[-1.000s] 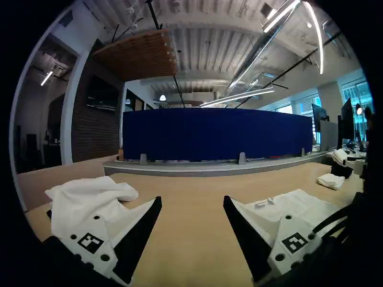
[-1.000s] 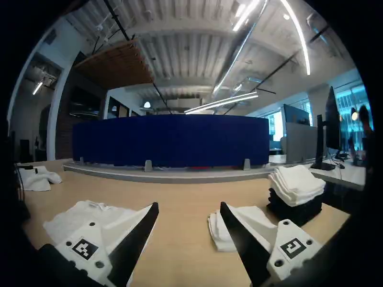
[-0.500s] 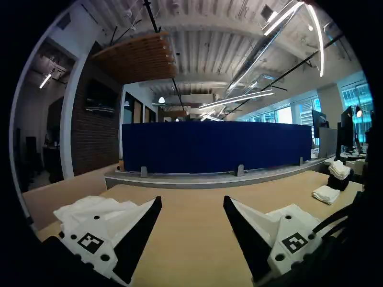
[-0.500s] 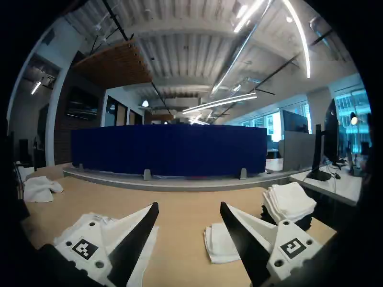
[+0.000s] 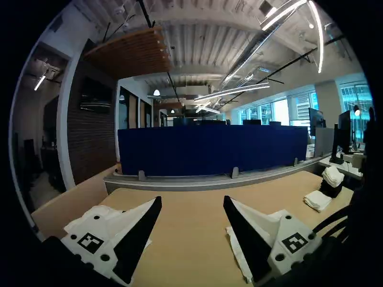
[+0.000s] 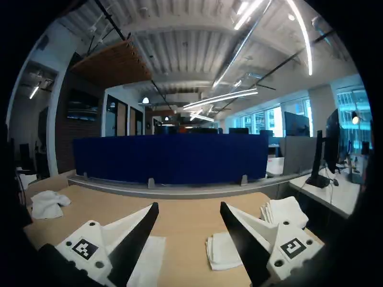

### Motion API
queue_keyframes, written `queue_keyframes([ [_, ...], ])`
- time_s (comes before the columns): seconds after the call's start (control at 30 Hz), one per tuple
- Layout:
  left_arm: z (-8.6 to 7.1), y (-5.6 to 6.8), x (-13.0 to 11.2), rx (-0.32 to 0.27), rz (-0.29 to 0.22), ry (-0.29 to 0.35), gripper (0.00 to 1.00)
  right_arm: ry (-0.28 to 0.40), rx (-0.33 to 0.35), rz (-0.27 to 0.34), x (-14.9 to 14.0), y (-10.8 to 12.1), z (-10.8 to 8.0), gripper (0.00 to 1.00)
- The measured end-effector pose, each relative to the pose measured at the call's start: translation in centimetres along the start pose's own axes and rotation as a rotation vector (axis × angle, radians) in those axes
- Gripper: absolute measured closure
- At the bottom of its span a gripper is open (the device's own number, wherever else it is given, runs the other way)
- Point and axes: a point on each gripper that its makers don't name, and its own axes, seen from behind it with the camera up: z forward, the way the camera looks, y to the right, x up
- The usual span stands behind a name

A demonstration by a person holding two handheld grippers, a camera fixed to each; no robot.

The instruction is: Fold towel

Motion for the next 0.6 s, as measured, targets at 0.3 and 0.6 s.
queue_keyframes([
  [0.3, 0.2, 0.9, 1.3, -0.059, 0.014, -0.04, 0.04, -0.049, 0.068, -0.03, 0.7, -1.3, -0.4, 0.0],
  [0.6, -0.4, 3.4, -0.9, -0.212, 0.068, -0.171, 0.04, -0.207, 0.215, -0.086, -1.8, -3.6, -1.5, 0.0],
])
